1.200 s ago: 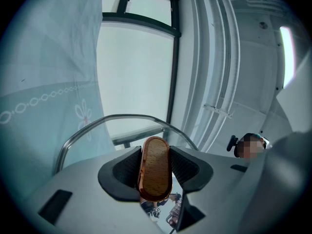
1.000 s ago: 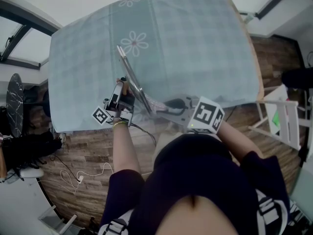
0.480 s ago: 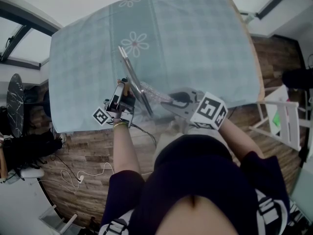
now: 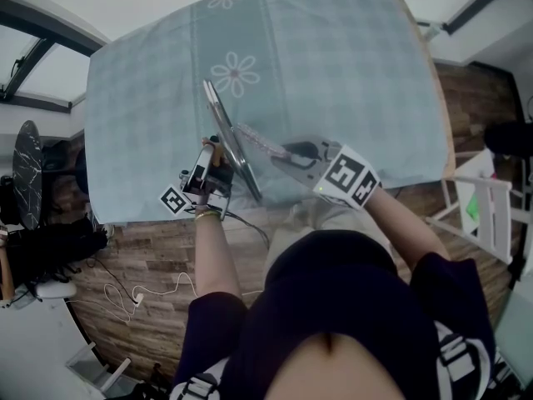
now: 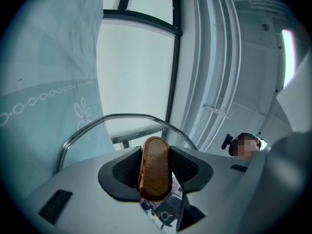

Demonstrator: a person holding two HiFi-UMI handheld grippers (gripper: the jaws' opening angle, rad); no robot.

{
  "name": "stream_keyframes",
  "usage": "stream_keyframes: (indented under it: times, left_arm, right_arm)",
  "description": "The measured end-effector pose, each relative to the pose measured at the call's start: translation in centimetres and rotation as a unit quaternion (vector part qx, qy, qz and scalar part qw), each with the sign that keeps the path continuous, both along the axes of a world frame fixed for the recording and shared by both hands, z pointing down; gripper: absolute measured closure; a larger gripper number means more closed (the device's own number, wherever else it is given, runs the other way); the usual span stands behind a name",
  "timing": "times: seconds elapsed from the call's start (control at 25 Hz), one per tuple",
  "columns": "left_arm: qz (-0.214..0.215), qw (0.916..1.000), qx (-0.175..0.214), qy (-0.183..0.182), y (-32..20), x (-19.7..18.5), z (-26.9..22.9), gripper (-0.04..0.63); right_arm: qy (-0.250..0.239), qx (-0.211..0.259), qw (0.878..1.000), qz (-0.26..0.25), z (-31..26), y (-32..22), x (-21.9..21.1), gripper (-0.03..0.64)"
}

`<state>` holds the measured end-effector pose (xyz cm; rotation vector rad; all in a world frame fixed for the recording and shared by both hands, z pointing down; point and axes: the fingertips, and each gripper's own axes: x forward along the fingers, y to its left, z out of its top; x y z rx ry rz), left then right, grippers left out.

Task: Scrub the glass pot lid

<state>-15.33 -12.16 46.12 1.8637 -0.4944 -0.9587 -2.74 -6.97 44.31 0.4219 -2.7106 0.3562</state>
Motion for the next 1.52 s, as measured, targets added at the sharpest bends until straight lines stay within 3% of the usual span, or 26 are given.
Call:
stream_keyframes:
  times: [0.72, 1.52]
  left_arm:
    - [0.010, 0.9999, 0.006, 0.010, 0.3, -0.1, 0.1, 0.425]
    - [0.014, 0.9998, 0.009, 0.013, 0.2, -0.2, 0.1, 0.425]
  right_arm:
    - [0.028, 0.057, 0.998, 0.005, 1.4, -6.5, -4.0, 0.537]
    - [0.034, 0.052, 0.998, -0.010, 3.9, -8.8, -6.6, 0.537]
